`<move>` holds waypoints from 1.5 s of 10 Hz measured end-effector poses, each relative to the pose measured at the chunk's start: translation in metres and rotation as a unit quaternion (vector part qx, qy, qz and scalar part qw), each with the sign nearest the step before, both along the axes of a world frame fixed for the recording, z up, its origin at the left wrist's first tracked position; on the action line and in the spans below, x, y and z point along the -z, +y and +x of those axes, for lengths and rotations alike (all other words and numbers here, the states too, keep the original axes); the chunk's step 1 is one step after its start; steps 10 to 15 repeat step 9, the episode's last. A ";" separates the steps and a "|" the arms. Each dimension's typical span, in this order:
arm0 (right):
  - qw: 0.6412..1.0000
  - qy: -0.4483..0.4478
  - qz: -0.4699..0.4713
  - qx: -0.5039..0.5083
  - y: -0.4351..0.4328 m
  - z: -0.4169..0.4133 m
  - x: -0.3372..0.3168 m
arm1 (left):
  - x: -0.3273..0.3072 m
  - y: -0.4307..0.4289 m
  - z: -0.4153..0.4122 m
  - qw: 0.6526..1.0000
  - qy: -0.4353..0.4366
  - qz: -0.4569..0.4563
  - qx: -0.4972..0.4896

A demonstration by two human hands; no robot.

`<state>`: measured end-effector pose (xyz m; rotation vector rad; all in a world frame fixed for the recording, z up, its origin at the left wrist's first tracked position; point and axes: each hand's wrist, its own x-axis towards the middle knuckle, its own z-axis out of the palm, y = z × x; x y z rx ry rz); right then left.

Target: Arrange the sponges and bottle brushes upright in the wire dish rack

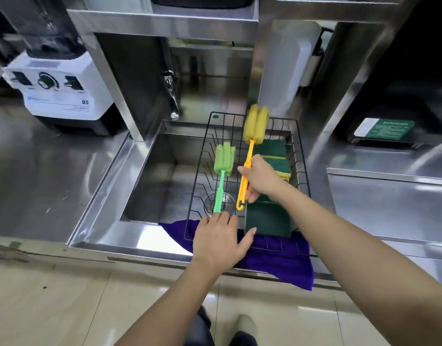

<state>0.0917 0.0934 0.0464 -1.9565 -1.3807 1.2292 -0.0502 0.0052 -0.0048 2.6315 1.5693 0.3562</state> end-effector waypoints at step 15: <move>0.997 0.027 -0.049 -0.051 -0.003 0.010 -0.043 | -0.017 0.011 -0.005 0.990 -0.141 0.007 -0.001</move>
